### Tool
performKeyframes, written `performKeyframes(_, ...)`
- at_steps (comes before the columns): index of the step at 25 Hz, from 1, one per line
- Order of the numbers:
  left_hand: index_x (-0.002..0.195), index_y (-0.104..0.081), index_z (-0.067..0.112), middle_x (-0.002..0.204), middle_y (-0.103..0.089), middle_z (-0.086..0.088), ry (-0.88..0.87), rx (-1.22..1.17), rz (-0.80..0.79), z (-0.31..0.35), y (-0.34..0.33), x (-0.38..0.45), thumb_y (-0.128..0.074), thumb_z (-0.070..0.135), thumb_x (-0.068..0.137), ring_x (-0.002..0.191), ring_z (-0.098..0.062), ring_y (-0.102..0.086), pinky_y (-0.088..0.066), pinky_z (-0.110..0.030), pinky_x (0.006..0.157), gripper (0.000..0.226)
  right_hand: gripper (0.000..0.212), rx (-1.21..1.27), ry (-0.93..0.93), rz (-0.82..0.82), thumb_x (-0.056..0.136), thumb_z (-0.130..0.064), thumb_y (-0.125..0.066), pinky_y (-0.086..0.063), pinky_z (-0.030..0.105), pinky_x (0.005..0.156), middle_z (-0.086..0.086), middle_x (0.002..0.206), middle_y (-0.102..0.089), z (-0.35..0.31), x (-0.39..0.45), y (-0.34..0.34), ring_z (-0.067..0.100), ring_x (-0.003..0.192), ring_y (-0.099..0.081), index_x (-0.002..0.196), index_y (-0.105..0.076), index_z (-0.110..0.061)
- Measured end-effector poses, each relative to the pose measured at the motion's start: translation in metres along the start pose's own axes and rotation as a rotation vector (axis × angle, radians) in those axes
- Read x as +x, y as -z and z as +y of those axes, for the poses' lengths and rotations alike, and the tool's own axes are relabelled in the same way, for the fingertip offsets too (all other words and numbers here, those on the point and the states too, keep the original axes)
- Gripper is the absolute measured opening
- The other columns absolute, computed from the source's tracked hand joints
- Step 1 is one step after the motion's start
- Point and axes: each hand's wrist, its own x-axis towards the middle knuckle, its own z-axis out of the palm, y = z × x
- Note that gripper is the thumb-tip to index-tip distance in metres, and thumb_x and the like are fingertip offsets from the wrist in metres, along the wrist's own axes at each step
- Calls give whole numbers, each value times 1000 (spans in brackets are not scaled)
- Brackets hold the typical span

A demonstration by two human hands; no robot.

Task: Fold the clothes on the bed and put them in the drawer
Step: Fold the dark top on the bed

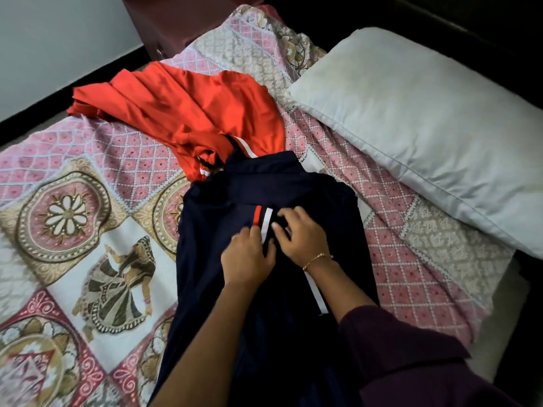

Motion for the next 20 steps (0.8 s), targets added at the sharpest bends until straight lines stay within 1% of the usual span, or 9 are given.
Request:
performKeyframes(2, 84, -59, 8, 81, -60, -7, -74, 73, -65, -7, -3, -29, -74, 41, 71, 72, -26, -60, -40, -31, 48, 39, 43, -108, 27, -21, 83, -43, -45, -49, 33, 55, 11, 84, -56, -8, -6, -5, 29, 69, -57, 87, -68, -7)
performKeyframes(4, 80, -59, 10, 75, -59, -5, -93, 177, -118, -13, -5, -48, -77, 44, 67, 66, -24, -60, -41, -30, 44, 40, 44, -242, -114, -61, 85, -49, -50, -46, 38, 68, 11, 99, -57, -14, 1, -3, 31, 86, -54, 94, -68, -9)
performKeyframes(7, 76, -58, 9, 66, -61, -5, -78, 76, -105, -17, 10, -60, -56, 34, 89, 57, -23, -61, -31, -25, 42, 28, 37, -303, -312, -210, 91, -39, -52, -37, 39, 87, 10, 120, -54, -23, 16, 3, 32, 113, -40, 112, -62, -10)
performKeyframes(9, 63, -54, 12, 49, -54, -1, -152, 62, -9, -11, 20, -60, -44, 33, 87, 39, -16, -52, -18, -21, 38, 33, 29, -217, -388, -156, 94, -30, -49, -37, 38, 88, 11, 119, -56, -32, 21, 10, 32, 115, -41, 108, -61, -9)
performKeyframes(11, 70, -56, 11, 57, -58, 0, -231, 13, -11, -5, 25, -66, -43, 33, 89, 46, -17, -56, -25, -21, 41, 32, 26, -107, -494, -69, 95, -25, -45, -38, 40, 89, 13, 118, -58, -42, 19, 16, 34, 115, -44, 109, -56, -6)
performKeyframes(14, 110, -56, 10, 96, -63, -5, -215, -204, -147, -6, 22, -85, -40, 44, 93, 81, -23, -62, -44, -31, 62, 42, 25, -134, -614, 22, 95, -23, -47, -38, 43, 89, 13, 123, -54, -45, 3, 26, 33, 117, -43, 115, -50, -8)
performKeyframes(17, 106, -61, 6, 97, -62, -10, -189, -165, 124, -38, 21, -114, -41, 40, 89, 83, -30, -60, -48, -35, 66, 42, 26, -133, -569, 155, 93, -23, -52, -39, 37, 79, 13, 121, -49, -58, -32, 37, 31, 110, -47, 114, -51, -9)
performKeyframes(18, 104, -62, 5, 97, -62, -13, -134, -107, 227, -55, 20, -124, -43, 38, 87, 83, -33, -60, -49, -37, 68, 42, 22, -48, -566, 147, 94, -23, -51, -38, 33, 73, 13, 116, -52, -63, -46, 32, 30, 104, -52, 109, -53, -7)
performKeyframes(20, 102, -62, 1, 95, -63, -17, -8, 2, 231, -91, 23, -149, -43, 40, 84, 82, -36, -60, -50, -40, 68, 47, 30, 115, -665, -2, 95, -31, -46, -42, 30, 66, 16, 101, -62, -78, -78, 16, 32, 91, -61, 97, -58, -3)
